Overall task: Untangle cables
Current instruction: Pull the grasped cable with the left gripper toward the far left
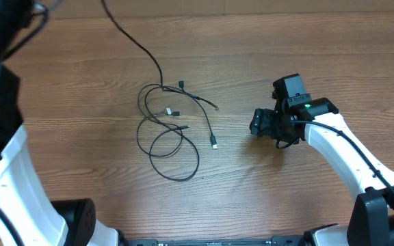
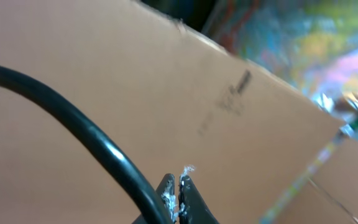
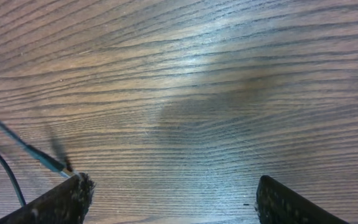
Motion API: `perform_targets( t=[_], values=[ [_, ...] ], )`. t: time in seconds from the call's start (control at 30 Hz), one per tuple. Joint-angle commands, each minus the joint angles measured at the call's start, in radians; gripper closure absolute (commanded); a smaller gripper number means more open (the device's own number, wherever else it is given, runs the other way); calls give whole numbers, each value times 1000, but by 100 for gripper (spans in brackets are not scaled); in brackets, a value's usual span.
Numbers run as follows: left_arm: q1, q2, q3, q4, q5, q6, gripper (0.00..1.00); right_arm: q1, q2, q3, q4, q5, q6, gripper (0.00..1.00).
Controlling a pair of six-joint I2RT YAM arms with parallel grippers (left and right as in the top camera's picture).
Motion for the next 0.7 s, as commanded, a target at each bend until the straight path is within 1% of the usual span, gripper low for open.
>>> perform_targets(
  t=[0.0,0.17,0.3,0.4,0.43,0.57,0.67],
  values=[
    [101,-34,23,46,-60,-33,96,-4,-6,-4,2,11,-3,17],
    [215,-36,22,42,-240,-57,96,-4,-6,-4,9,11,-4,17],
    [275,-36,22,-24,-330,-74,96,-4,-6,-4,9,11,-3,17],
    [283,-28,21,-139,-397,-74,96,-4,-6,-4,9,11,-3,17],
    [283,-16,21,-227,-416,-73,96,-4,-6,-4,9,11,-3,17],
    [283,29,21,-417,-415,-72,96,-4,-6,-4,8,11,-3,17],
    [282,77,21,-531,-404,-73,96,-4,-6,-4,8,10,-3,17]
  ],
)
